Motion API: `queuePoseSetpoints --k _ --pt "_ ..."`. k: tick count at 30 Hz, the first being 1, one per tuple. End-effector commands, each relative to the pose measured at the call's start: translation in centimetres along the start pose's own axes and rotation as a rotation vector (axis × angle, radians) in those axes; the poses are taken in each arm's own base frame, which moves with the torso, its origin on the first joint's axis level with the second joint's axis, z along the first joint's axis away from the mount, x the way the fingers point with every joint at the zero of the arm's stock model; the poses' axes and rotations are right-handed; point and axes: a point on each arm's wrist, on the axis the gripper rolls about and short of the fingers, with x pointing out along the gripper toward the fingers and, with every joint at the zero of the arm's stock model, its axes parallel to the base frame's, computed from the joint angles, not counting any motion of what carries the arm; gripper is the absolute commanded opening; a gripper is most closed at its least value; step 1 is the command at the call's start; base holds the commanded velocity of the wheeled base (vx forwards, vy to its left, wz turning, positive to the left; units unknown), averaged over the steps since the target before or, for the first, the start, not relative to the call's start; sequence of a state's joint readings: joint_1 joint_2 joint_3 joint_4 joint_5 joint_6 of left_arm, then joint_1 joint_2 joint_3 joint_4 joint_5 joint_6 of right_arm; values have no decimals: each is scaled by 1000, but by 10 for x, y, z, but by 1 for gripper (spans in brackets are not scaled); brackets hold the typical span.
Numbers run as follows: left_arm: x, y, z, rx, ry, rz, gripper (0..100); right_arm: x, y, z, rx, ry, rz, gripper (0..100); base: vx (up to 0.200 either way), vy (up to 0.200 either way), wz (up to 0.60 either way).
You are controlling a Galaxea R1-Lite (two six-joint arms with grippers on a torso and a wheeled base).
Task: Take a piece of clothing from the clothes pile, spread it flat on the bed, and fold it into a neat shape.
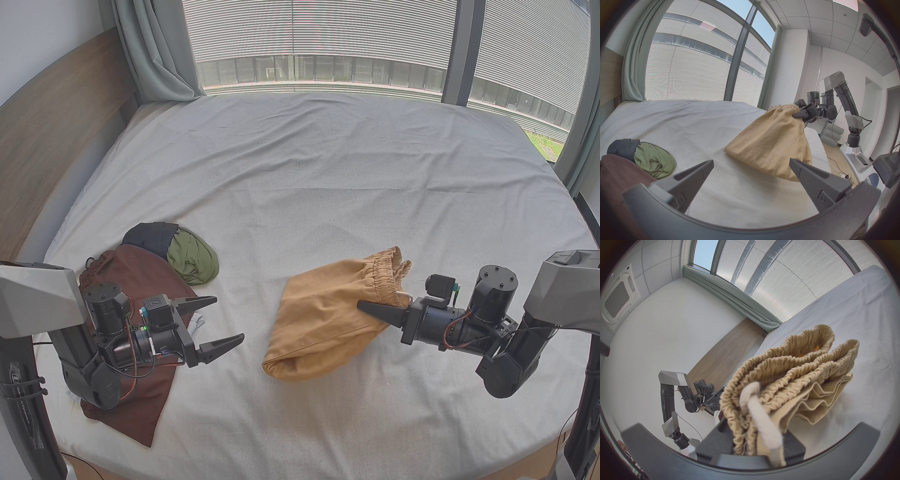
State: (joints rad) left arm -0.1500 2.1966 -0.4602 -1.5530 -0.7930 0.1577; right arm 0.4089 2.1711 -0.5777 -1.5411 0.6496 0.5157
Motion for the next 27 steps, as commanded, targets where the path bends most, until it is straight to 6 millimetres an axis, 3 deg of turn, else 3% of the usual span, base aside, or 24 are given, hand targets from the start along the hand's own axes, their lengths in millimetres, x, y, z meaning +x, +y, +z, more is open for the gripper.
queuePoseSetpoints --k 1,13,27 --pt "-1 0 -1 0 1 3 100 2 -3 10 -20 -29 14 0 0 0 0" --pt "-1 1 -1 -2 2 5 100 14 -12 48 -38 -139 59 0 0 0 0" --pt "-1 1 -2 -4 4 5 100 31 -41 67 -70 -205 67 0 0 0 0"
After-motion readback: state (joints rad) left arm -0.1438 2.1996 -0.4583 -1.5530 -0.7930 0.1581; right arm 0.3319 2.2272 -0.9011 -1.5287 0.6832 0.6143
